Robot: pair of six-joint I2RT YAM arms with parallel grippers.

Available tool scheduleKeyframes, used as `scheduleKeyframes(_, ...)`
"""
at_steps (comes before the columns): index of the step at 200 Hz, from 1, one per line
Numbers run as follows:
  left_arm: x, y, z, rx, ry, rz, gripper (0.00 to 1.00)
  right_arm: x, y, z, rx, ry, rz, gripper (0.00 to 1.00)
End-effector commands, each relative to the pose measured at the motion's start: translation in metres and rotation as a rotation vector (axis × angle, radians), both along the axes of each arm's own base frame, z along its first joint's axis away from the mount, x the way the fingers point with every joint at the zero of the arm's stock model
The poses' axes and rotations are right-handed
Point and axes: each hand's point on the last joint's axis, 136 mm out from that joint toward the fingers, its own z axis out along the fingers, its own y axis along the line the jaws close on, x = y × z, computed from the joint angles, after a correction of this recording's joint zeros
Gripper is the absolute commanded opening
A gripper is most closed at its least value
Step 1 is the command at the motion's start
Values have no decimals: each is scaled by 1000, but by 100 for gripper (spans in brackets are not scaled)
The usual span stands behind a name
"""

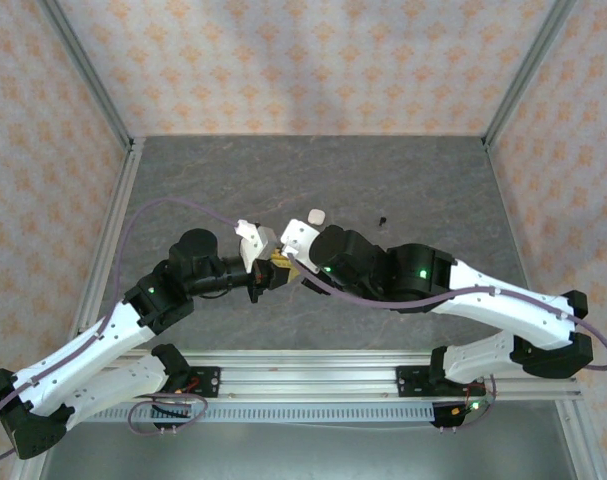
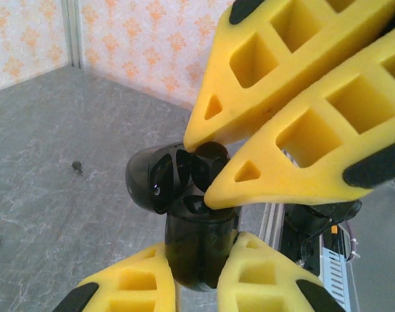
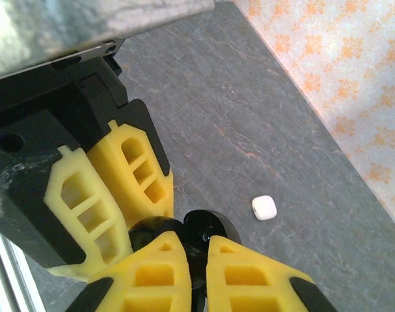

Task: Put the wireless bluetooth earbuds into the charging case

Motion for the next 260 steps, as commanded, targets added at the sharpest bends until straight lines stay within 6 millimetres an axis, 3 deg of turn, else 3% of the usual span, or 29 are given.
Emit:
scheduleKeyframes(1,5,0,23,-68,-59,23,0,-12,-5,5,53,46,21,15)
scheduleKeyframes(80,5,0,22,-75,-48,26,0,-15,-8,19,136,66,7,25)
scheduleKeyframes(155,8,0,23,-89,-46,40,0,-12,-9,29,199,72,-30,41)
scheduleKeyframes(183,9,0,22,-89,-42,45,0,-8,-11,46,266,73,-70,44)
scheduleKeyframes(189,9,0,22,-90,-42,46,0,-10,-19,60,316,68,-75,45)
scheduleKeyframes(224,9,0,22,-94,-44,47,0,-12,-33,95,477,84,-101,48)
scheduleKeyframes(260,10,0,25,-106,-47,49,0,-7,-51,106,581,130,-171,47)
